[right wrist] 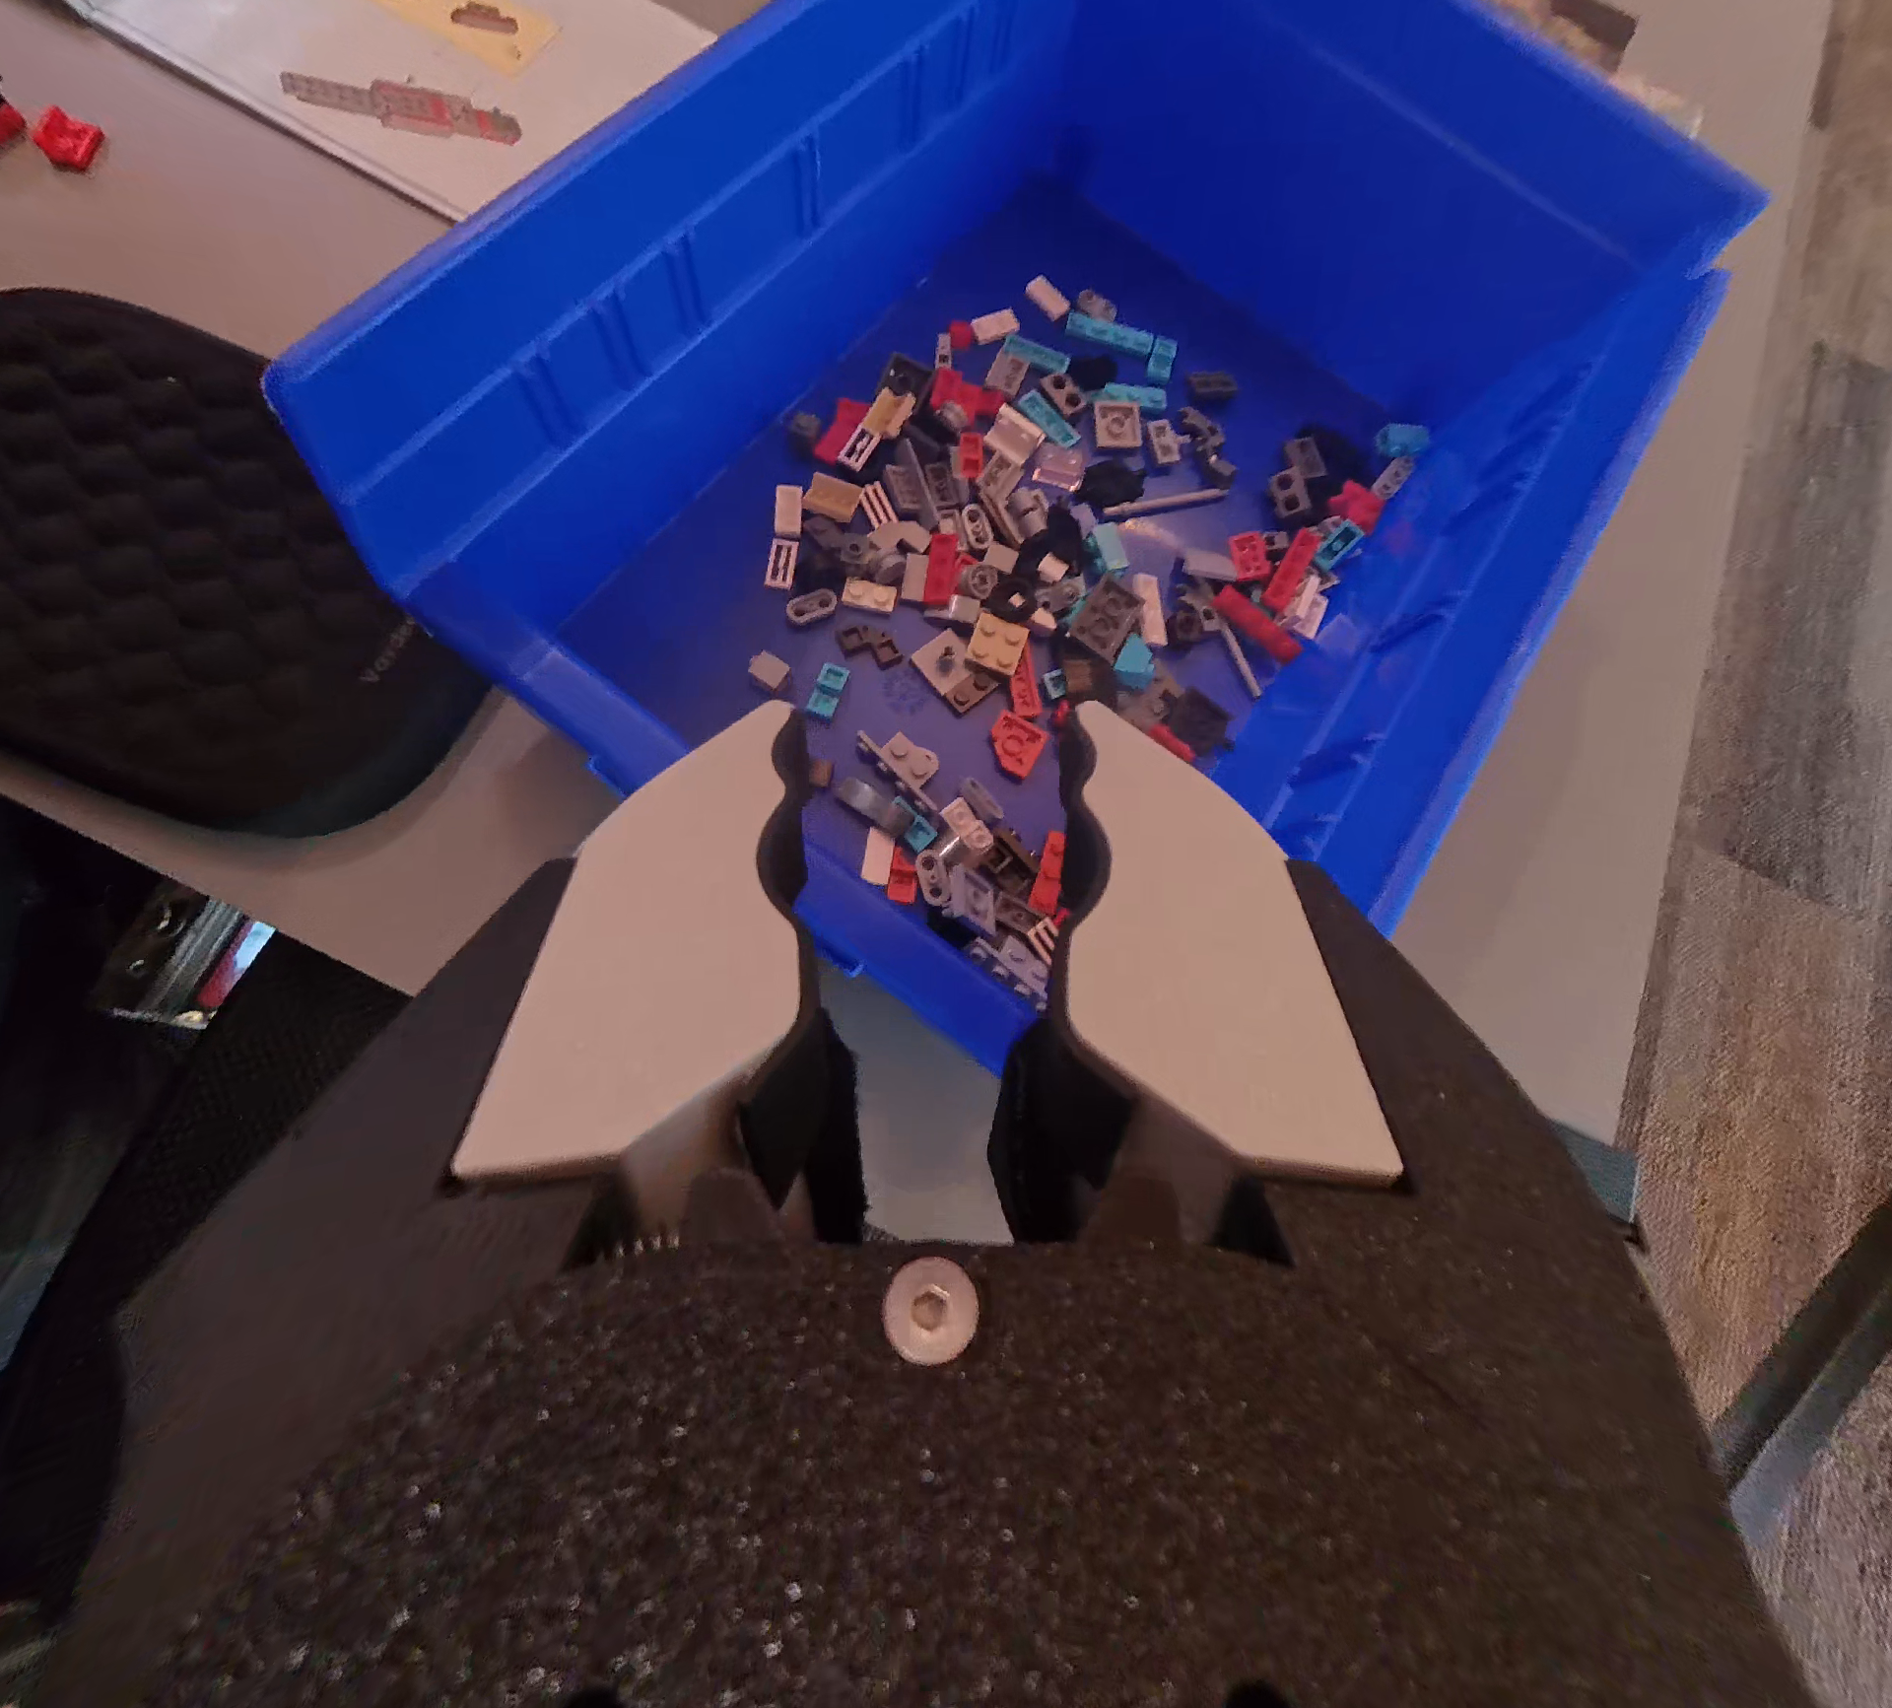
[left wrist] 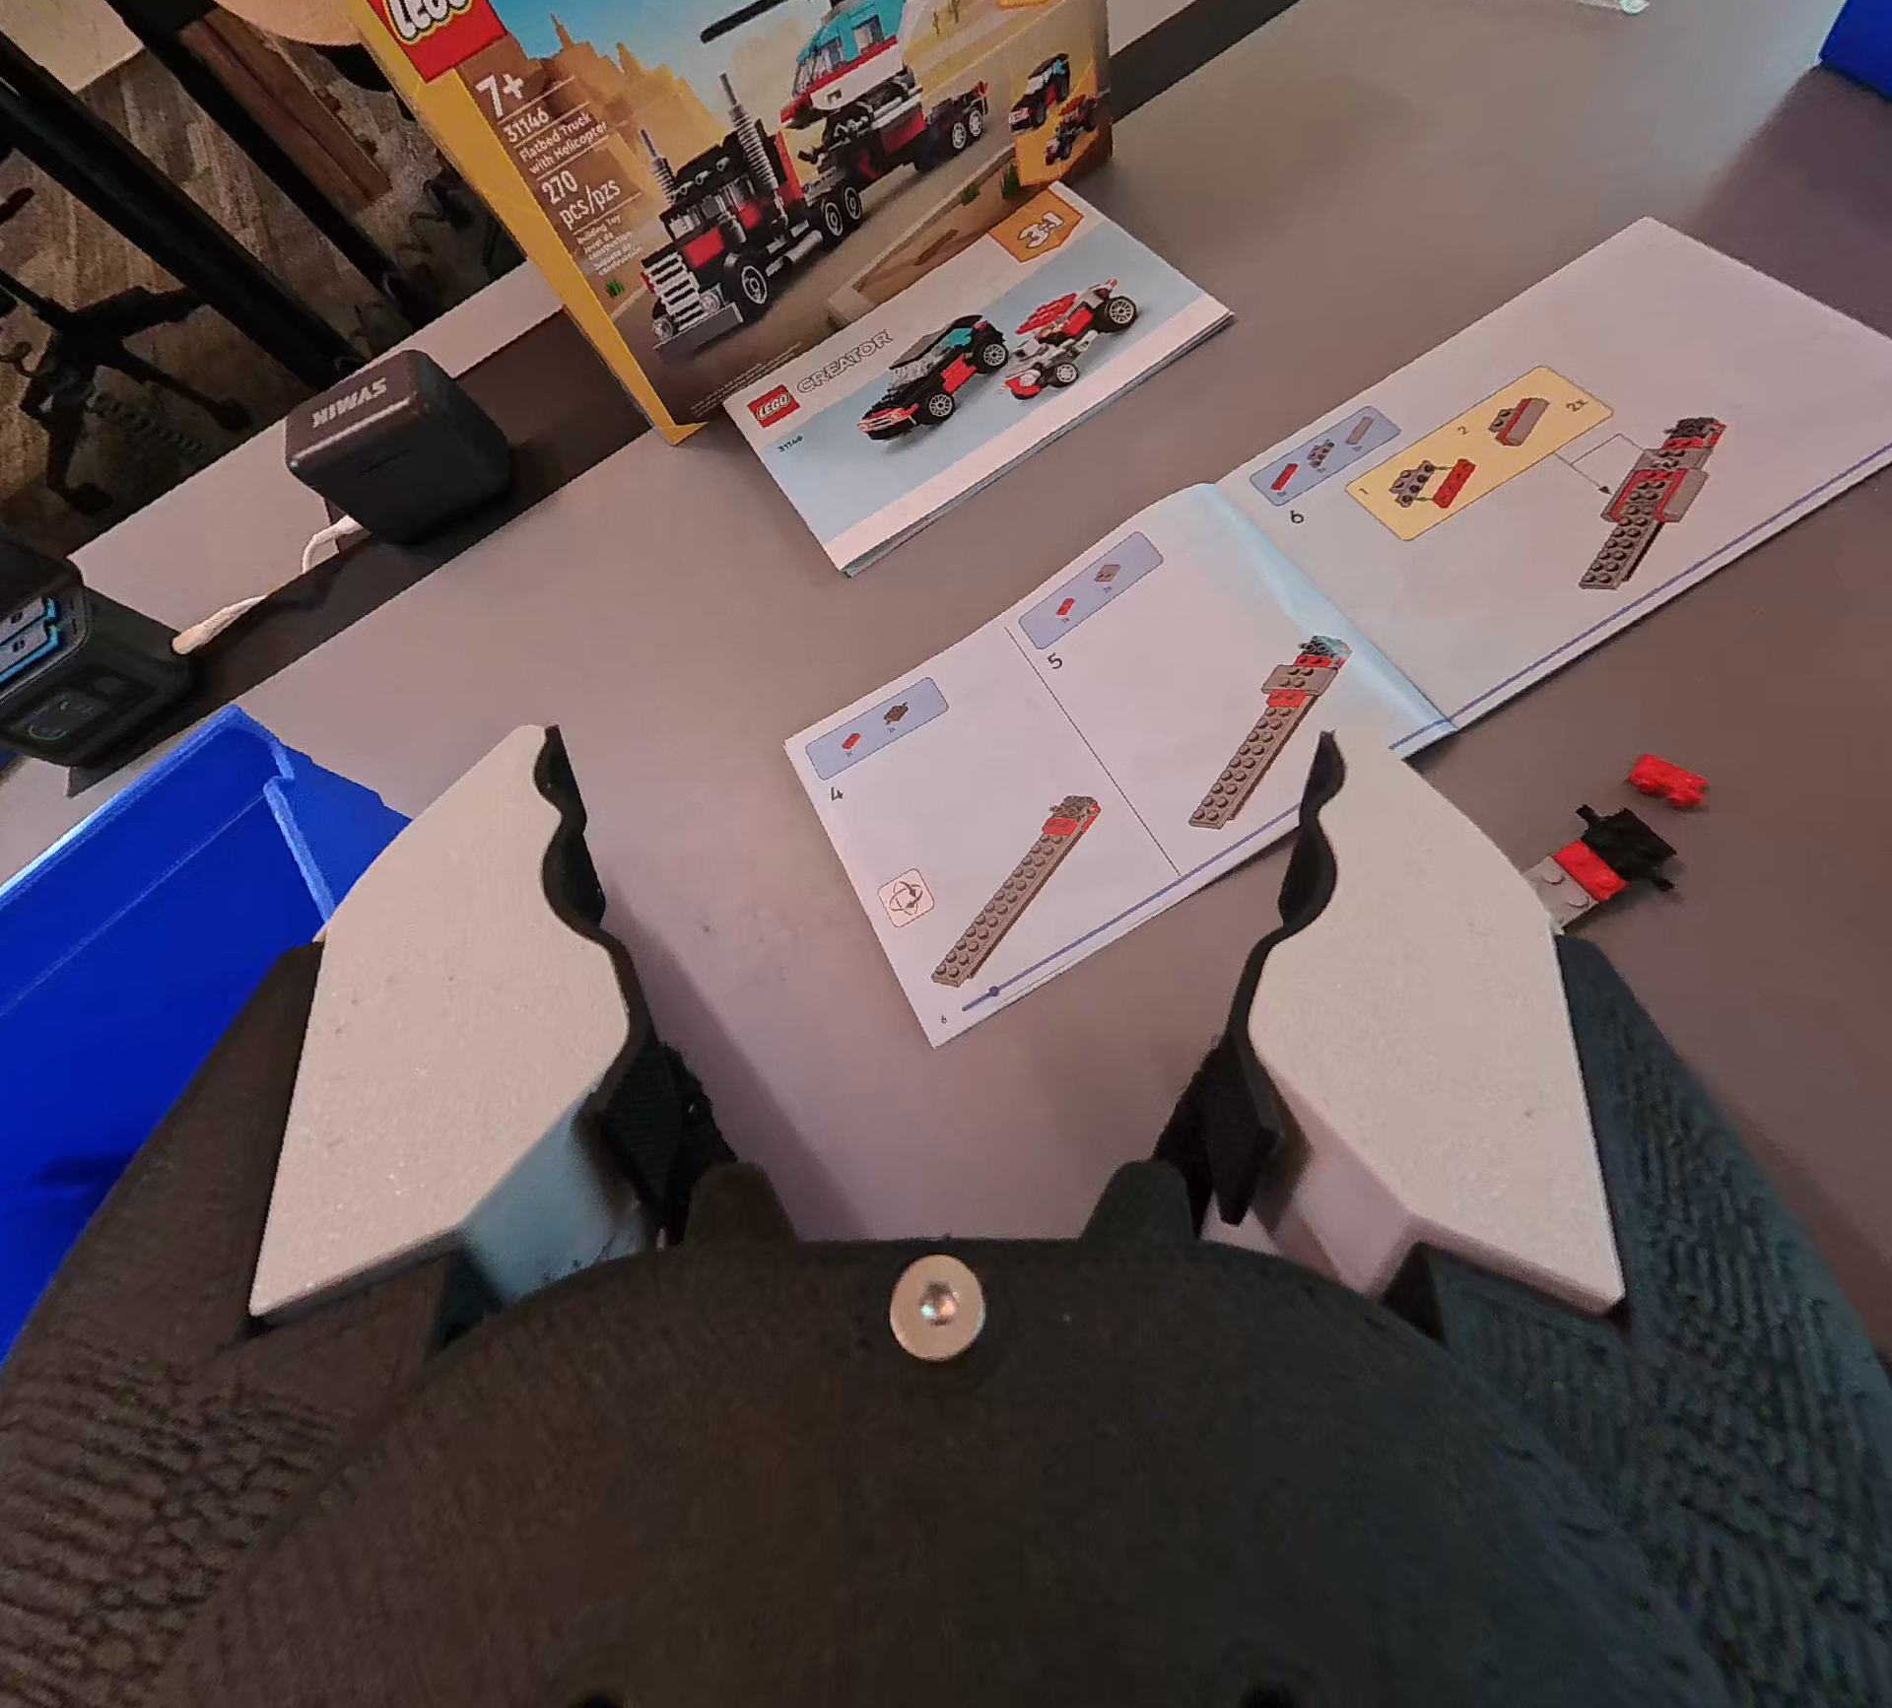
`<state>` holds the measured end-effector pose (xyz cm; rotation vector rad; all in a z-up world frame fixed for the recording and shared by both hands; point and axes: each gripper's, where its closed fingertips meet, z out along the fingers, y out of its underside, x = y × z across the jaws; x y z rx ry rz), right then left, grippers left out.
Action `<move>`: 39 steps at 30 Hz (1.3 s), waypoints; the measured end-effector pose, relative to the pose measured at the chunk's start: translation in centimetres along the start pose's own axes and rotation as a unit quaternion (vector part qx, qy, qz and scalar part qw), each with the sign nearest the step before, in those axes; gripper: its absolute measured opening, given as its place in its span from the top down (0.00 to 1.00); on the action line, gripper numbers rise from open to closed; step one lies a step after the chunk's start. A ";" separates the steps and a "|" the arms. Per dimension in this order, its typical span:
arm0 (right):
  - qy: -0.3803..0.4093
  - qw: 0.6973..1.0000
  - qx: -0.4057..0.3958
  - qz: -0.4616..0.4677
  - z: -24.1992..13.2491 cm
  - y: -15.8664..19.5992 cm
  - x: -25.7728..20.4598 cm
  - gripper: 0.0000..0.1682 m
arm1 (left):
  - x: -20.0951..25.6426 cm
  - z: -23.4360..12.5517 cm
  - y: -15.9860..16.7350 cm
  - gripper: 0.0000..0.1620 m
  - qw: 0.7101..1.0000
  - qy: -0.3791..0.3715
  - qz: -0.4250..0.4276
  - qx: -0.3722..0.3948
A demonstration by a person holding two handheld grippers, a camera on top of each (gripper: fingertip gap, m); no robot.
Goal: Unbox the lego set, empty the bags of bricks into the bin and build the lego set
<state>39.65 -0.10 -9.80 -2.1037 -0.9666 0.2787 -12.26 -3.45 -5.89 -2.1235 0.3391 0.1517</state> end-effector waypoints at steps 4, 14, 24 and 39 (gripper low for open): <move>-0.015 0.997 -0.061 0.035 0.9 1.3 -0.3 0.69 | 0.1 0.5 0.1 0.20 1.000 0.004 0.000 -0.001; 0.037 0.980 -0.187 0.059 2.7 4.3 1.0 0.70 | 0.0 1.1 -0.1 0.20 1.000 0.010 0.004 0.000; 0.086 0.974 -0.191 0.083 6.6 2.4 4.0 0.92 | 0.1 1.2 0.6 0.20 1.000 0.018 0.002 0.005; 0.066 0.974 -0.205 0.073 10.3 1.9 4.3 0.88 | -1.1 1.3 2.7 0.21 1.000 0.021 -0.007 -0.005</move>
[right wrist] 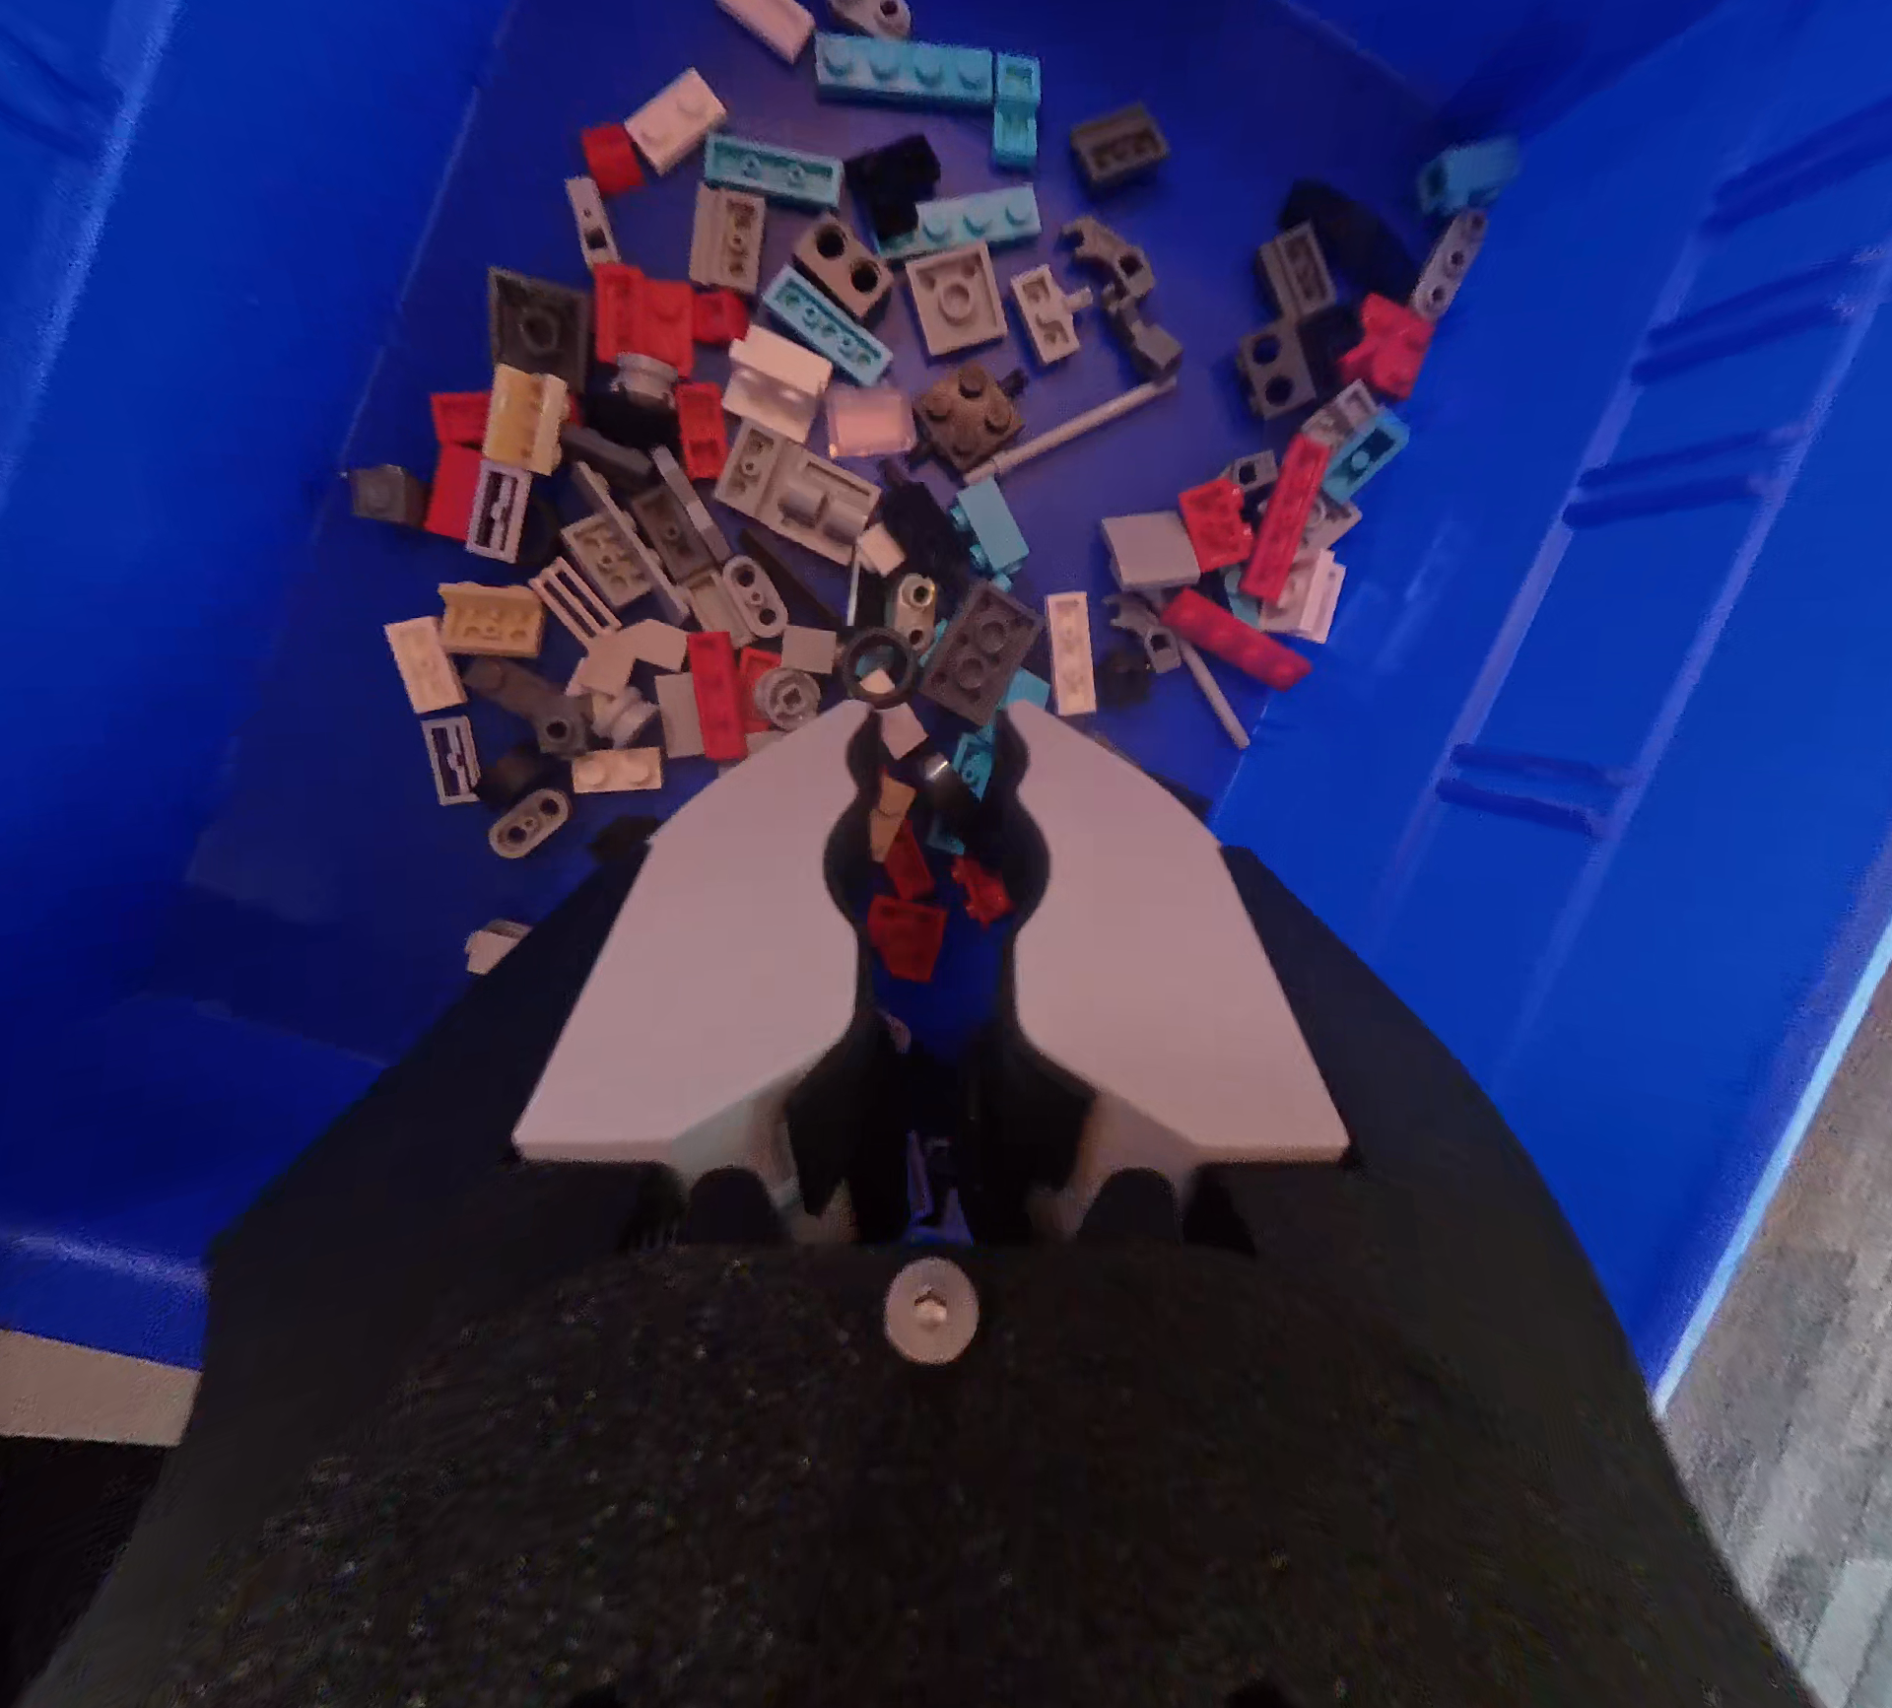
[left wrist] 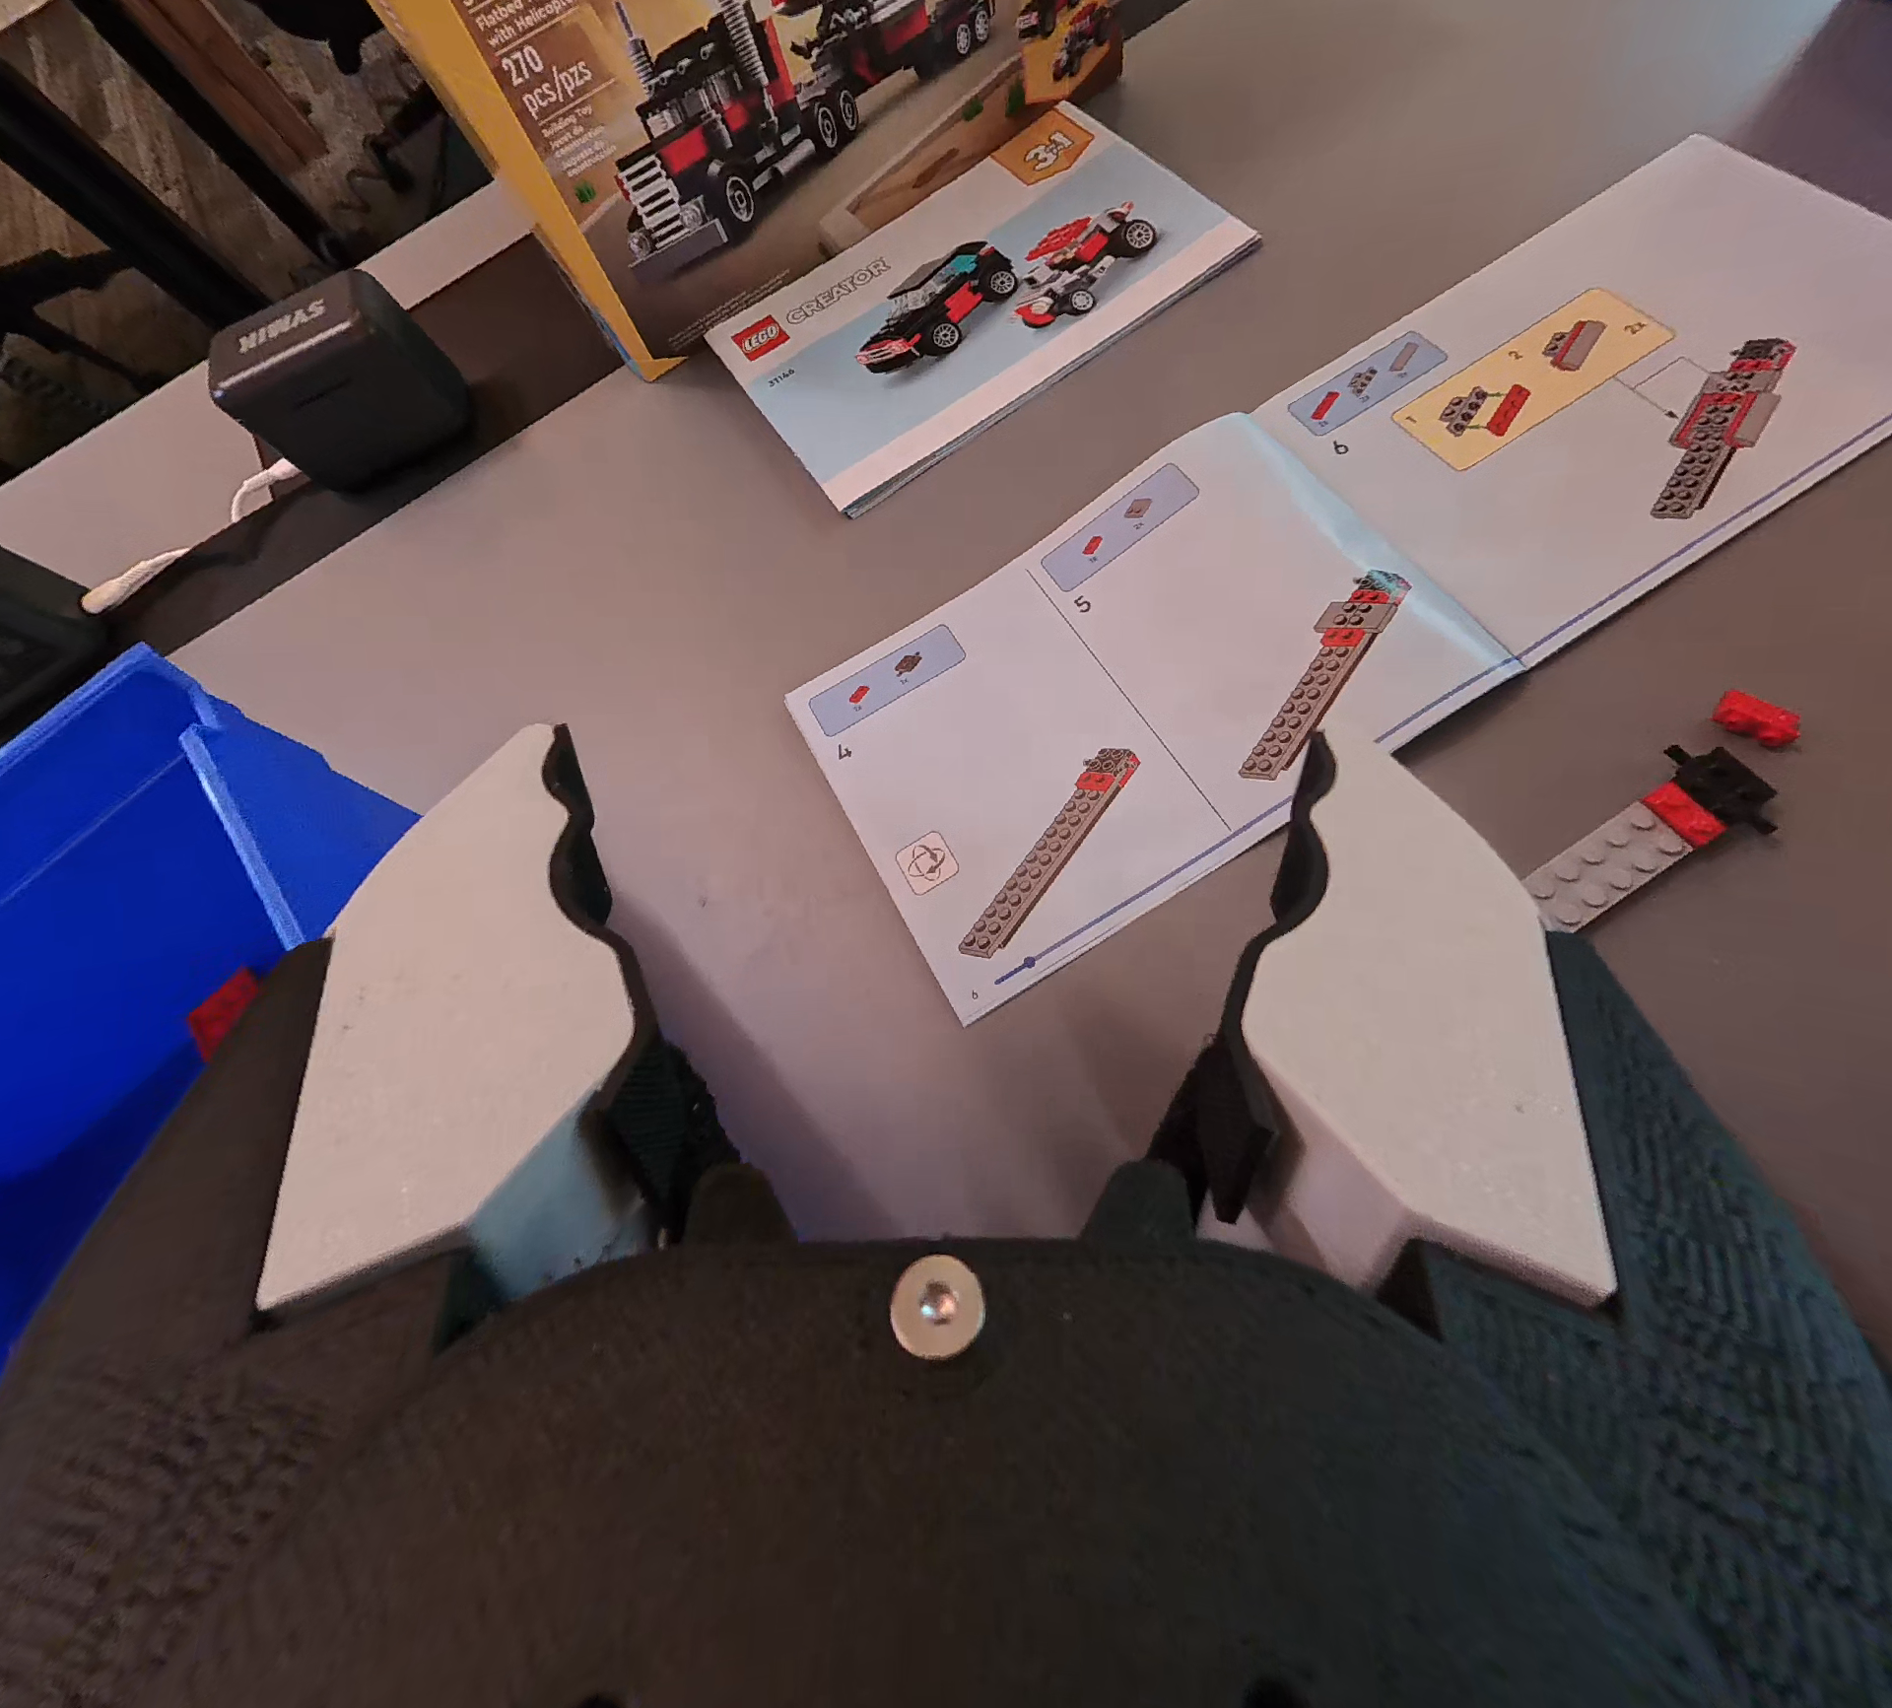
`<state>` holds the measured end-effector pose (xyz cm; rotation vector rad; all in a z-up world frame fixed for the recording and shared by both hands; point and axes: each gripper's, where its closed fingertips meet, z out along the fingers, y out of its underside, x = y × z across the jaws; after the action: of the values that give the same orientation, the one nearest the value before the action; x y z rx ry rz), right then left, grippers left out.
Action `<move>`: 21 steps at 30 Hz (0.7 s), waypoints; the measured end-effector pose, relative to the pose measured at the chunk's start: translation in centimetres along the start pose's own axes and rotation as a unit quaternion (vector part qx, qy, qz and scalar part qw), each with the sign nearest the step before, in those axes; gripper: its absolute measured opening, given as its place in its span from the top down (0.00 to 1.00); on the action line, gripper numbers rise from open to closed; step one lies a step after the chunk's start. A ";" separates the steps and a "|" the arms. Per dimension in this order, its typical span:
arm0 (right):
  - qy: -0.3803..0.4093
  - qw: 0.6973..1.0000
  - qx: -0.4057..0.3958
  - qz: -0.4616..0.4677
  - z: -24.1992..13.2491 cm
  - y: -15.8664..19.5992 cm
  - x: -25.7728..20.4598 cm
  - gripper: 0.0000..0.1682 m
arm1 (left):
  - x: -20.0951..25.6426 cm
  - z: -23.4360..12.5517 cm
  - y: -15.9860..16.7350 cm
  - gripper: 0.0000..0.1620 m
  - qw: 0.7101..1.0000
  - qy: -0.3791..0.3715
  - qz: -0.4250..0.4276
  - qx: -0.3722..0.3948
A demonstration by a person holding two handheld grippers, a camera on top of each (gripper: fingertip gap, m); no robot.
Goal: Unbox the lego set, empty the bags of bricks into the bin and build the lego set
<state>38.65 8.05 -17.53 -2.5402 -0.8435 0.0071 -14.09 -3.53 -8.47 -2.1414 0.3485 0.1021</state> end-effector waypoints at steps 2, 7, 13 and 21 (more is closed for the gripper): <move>0.008 1.000 0.003 -0.007 0.0 -0.2 0.0 0.93 | -0.1 -0.1 0.1 0.21 1.000 0.000 0.001 0.000; 0.038 0.999 0.004 -0.036 0.2 -0.6 0.5 0.88 | -0.2 -0.6 0.1 0.21 1.000 0.003 -0.003 0.011; 0.003 0.999 -0.009 0.037 1.2 -0.6 0.7 0.86 | 0.3 -1.1 -0.5 0.21 1.000 0.007 0.011 0.025; -0.009 0.998 0.049 0.037 0.3 -1.5 0.7 0.94 | 0.5 -1.4 -1.2 0.21 0.999 0.006 0.024 0.035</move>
<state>38.33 9.64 -17.09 -2.4802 -0.7371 0.0926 -13.39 -4.12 -6.82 -2.0654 0.4064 0.1025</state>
